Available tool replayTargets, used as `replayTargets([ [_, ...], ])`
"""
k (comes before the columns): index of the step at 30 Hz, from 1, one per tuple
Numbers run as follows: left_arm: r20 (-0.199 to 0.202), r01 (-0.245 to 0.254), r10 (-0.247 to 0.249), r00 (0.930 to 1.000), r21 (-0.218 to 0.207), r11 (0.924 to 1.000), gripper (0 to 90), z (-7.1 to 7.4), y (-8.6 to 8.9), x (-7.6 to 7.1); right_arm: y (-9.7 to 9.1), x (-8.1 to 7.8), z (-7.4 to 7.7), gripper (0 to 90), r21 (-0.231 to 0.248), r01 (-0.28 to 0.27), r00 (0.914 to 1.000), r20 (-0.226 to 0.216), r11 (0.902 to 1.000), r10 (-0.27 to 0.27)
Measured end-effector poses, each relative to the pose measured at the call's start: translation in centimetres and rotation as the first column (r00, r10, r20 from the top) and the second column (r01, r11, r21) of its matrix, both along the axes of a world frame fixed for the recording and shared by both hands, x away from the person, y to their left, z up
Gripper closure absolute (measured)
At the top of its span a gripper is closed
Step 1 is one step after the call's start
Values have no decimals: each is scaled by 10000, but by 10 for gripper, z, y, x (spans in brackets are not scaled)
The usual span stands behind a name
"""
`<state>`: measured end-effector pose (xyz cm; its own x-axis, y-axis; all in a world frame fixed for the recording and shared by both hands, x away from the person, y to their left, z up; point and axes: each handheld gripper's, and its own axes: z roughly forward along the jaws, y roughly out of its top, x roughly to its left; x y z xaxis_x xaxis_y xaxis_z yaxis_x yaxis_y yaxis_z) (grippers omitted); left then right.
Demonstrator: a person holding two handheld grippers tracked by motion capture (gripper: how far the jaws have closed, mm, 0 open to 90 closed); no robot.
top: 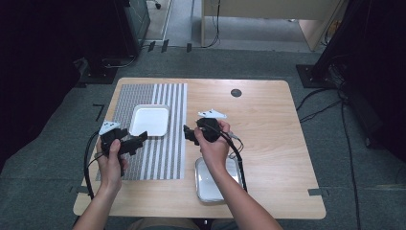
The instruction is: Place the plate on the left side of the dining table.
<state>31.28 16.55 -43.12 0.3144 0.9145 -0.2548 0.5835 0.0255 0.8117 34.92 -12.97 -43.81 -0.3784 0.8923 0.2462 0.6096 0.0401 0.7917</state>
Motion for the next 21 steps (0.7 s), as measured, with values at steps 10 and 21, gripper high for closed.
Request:
replayTargets([
  [10,249,115,-119,9996,162,9998,144,-5,-6,-24,-22,-23,0,246,25,17,9998,200,10000,-18],
  [21,632,-7,-10,9980,274,9996,144,-10,3,-48,-53,-50,-11,246,0,186,9989,421,9998,-186],
])
